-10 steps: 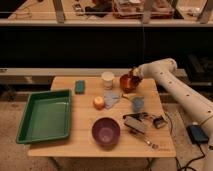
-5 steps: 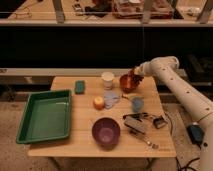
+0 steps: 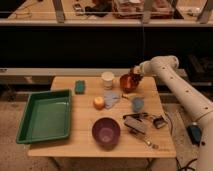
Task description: Place grapes in red bowl
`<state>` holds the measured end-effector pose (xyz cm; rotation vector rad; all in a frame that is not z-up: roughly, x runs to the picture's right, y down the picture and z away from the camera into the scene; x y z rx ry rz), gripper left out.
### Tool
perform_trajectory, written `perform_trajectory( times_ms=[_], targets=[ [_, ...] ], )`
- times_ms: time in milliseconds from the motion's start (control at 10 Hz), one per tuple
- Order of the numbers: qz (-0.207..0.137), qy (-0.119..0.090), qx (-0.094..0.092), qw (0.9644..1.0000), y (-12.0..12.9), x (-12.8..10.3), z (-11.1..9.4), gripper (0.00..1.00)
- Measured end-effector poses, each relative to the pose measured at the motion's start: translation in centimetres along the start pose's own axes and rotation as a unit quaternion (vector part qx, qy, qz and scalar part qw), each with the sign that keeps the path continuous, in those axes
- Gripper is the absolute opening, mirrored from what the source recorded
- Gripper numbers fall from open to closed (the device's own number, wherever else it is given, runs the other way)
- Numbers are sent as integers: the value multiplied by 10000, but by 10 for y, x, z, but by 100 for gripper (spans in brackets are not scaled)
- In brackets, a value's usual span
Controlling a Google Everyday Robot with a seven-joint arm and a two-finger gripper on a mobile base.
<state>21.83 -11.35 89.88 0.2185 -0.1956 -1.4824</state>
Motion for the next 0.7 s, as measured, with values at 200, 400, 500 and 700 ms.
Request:
perform_trajectory(
  times_ms=[200, 400, 500, 700],
  targets=[
    [7, 1, 62, 10000, -4, -2, 3, 80],
    [11, -40, 63, 10000, -9, -2, 6, 80],
    [71, -86, 81, 9999, -8, -3, 7, 80],
    [119, -112, 99, 9998, -5, -5, 5, 80]
  ],
)
